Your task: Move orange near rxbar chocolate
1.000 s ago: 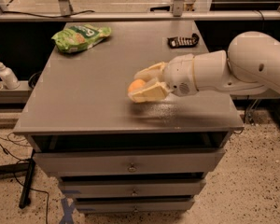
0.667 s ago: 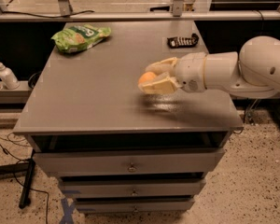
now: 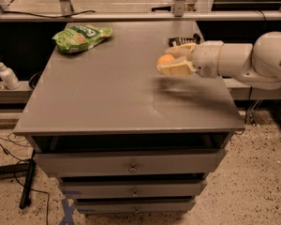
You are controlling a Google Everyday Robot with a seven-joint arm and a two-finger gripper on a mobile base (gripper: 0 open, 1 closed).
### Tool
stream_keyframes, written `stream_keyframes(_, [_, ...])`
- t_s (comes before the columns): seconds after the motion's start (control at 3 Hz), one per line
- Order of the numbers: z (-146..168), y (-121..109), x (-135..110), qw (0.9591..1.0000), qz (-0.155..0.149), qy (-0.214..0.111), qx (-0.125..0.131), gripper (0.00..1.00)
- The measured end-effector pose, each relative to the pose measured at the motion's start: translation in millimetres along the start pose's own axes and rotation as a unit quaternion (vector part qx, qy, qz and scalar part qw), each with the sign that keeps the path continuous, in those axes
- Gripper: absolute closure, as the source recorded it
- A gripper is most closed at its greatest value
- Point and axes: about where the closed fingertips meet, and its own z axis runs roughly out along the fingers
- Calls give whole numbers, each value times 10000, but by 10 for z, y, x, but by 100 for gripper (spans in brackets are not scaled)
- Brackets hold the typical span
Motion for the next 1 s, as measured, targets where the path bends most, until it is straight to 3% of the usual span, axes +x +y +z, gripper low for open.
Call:
stream_keyframes(0.67, [141, -1048, 41, 9982, -445, 228, 341, 100])
stream_keyframes(1.0, [70, -1374, 228, 9963, -464, 511, 504, 100])
